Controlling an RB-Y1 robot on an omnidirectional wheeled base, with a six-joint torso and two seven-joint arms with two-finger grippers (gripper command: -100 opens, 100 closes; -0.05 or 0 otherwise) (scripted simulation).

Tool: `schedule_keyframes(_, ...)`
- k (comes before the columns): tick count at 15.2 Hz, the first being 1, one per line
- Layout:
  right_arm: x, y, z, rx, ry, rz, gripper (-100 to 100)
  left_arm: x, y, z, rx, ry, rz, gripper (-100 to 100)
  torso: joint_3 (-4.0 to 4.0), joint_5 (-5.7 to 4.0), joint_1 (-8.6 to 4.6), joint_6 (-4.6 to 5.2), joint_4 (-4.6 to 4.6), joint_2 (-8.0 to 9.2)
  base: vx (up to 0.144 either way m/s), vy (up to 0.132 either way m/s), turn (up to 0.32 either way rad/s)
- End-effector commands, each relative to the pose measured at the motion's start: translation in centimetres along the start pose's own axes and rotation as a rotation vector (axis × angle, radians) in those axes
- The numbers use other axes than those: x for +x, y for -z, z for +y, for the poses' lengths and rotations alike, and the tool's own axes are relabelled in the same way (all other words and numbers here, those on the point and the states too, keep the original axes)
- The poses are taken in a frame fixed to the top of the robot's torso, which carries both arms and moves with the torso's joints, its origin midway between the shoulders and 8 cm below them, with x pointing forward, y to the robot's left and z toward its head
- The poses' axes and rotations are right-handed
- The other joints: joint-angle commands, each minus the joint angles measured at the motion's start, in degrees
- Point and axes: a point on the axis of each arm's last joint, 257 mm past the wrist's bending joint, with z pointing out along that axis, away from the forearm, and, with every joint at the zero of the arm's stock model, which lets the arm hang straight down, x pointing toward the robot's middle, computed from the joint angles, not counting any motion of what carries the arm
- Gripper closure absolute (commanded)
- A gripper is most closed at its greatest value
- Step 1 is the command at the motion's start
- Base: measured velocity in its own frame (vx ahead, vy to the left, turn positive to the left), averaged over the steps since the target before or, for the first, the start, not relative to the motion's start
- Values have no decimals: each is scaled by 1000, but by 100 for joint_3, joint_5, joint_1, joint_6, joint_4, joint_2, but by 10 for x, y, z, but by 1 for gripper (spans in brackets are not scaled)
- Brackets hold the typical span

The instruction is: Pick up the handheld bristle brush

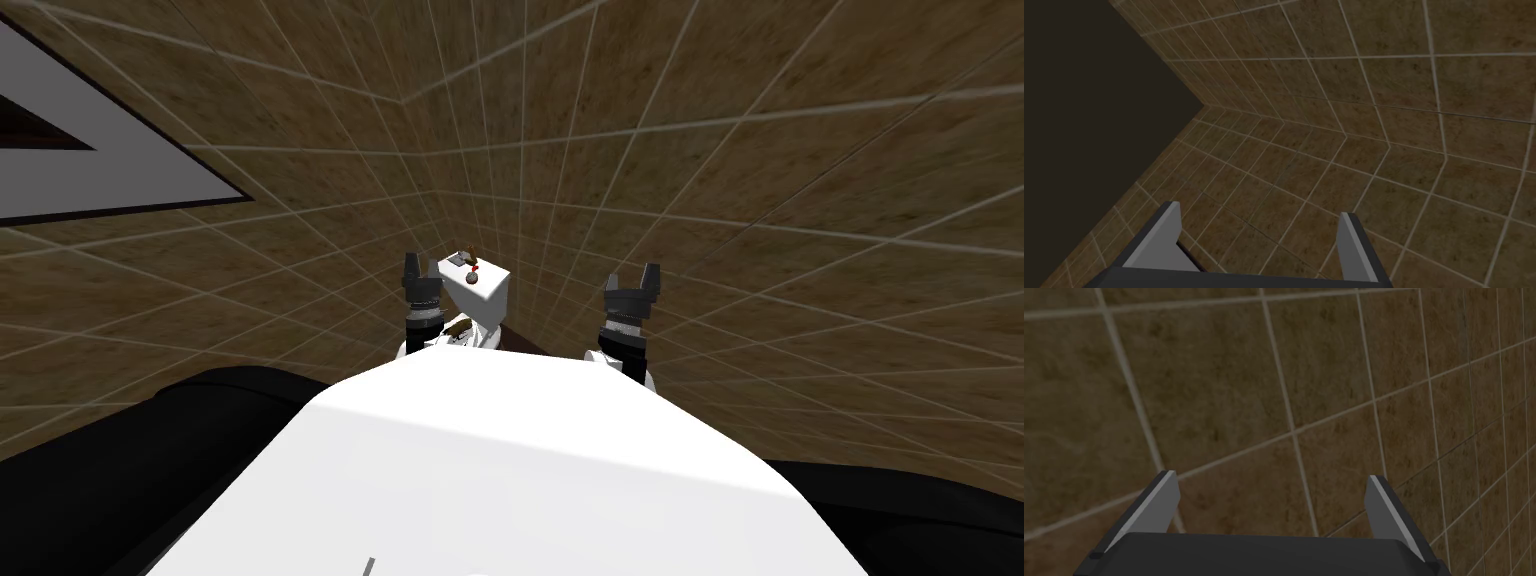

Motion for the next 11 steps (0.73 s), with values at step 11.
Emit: schedule_keyframes(11,0,0,0,0,0,0,0,40,6,-14,32,172,207,-100,8,-1,-3,2,3,15,-26,-7,-73)
